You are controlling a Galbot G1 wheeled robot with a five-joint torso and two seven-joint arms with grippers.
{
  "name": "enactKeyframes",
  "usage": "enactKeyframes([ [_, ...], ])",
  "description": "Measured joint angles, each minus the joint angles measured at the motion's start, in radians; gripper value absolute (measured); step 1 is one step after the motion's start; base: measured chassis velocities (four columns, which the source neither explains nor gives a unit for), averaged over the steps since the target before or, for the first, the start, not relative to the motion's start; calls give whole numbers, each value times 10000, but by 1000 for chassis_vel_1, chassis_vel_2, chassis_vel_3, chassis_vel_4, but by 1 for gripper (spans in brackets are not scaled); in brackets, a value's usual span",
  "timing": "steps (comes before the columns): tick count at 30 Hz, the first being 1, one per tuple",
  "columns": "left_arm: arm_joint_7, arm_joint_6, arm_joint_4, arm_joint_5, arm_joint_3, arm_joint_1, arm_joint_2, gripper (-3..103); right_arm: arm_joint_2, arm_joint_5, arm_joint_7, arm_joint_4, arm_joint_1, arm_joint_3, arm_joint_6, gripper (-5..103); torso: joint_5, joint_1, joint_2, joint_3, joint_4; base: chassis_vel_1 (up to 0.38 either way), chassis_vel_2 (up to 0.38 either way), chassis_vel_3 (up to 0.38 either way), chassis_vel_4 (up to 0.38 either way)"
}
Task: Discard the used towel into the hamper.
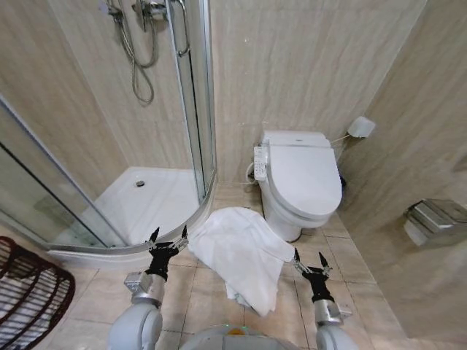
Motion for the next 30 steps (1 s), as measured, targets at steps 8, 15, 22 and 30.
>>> enactKeyframes([
  [8, 0, 0, 0, 0, 0, 0, 0, 100, -69, -23, -221, -9, 54, -414, -202, 100, -1, 3, 3, 3, 0, 38, 63, 83, 46],
  [15, 0, 0, 0, 0, 0, -1, 0, 100, 155, -440, -107, -244, 122, -732, -341, 100, 0, 3, 5, 4, -1, 97, 81, 87, 97],
  [22, 0, 0, 0, 0, 0, -1, 0, 100, -84, -460, -97, -1212, 645, -849, -461, 100, -2, -5, -32, -24, 1, 122, 110, 104, 120],
  [30, 0, 0, 0, -1, 0, 0, 0, 100, 108, -1046, 430, -2427, 1392, -1110, -1235, 100, 2, -32, -115, -77, 1, 111, 123, 134, 117],
])
